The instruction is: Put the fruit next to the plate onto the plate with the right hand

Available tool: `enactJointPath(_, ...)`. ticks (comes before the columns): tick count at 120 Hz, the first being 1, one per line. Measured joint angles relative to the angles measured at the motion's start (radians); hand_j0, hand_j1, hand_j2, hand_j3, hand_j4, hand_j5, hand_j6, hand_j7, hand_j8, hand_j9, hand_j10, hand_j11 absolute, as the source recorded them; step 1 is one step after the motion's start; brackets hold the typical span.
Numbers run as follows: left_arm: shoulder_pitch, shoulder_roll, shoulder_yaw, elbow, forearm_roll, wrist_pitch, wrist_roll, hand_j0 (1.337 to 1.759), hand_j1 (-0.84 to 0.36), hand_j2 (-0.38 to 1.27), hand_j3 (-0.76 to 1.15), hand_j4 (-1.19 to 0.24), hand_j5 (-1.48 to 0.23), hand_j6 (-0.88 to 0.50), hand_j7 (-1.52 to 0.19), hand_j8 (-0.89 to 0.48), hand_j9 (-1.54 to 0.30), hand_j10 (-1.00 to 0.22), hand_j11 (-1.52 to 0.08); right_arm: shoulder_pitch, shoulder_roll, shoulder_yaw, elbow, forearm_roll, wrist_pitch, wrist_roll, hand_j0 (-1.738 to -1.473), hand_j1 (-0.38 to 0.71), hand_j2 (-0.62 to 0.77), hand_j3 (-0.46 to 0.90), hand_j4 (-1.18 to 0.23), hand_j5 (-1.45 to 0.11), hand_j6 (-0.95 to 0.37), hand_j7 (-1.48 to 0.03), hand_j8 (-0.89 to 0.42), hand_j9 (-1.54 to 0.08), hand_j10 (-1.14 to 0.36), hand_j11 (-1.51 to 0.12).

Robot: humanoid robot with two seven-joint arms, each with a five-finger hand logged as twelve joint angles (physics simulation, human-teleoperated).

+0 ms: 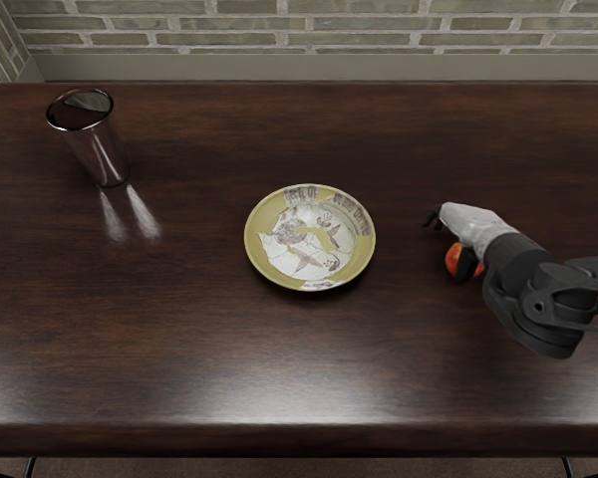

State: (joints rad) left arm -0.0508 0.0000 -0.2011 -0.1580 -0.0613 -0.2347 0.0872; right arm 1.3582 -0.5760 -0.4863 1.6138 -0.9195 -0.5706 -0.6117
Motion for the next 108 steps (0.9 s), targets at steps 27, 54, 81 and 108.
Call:
enactJointPath(27,-0.001,0.000,0.000,0.000,0.000,0.000,0.000,1.658,0.35,0.00,0.00,0.00,0.00,0.00,0.00,0.00,0.00,0.00,0.00,-0.002,-0.022,-0.011,-0.001,0.000,0.001,0.001,-1.657,0.06,-0.08,0.00,-0.35,-0.46,-0.35,-0.45,-0.35,-0.46,-0.35,-0.46)
enactJointPath(54,-0.001,0.000,0.000,0.000,0.000,0.000,0.000,1.658,0.35,0.00,0.00,0.00,0.00,0.00,0.00,0.00,0.00,0.00,0.00,-0.003,-0.057,-0.014,-0.002,-0.001,0.002,0.001,-1.658,0.00,-0.06,0.00,-0.30,-0.39,-0.30,-0.39,-0.30,-0.39,-0.30,-0.39)
enactJointPath(81,-0.001,0.000,0.000,0.000,0.000,0.000,0.000,1.658,0.35,0.00,0.00,0.00,0.00,0.00,0.00,0.00,0.00,0.00,0.00,-0.006,-0.062,-0.013,-0.002,-0.001,0.005,0.001,-1.658,0.07,-0.07,0.00,-0.35,-0.46,-0.35,-0.45,-0.35,-0.45,-0.35,-0.45)
enactJointPath(108,-0.001,0.000,0.000,0.000,0.000,0.000,0.000,1.658,0.35,0.00,0.00,0.00,0.00,0.00,0.00,0.00,0.00,0.00,0.00,-0.011,-0.050,-0.014,-0.002,0.004,0.006,0.001,-1.658,0.12,-0.08,0.00,-0.39,-0.51,-0.40,-0.51,-0.40,-0.51,-0.39,-0.51)
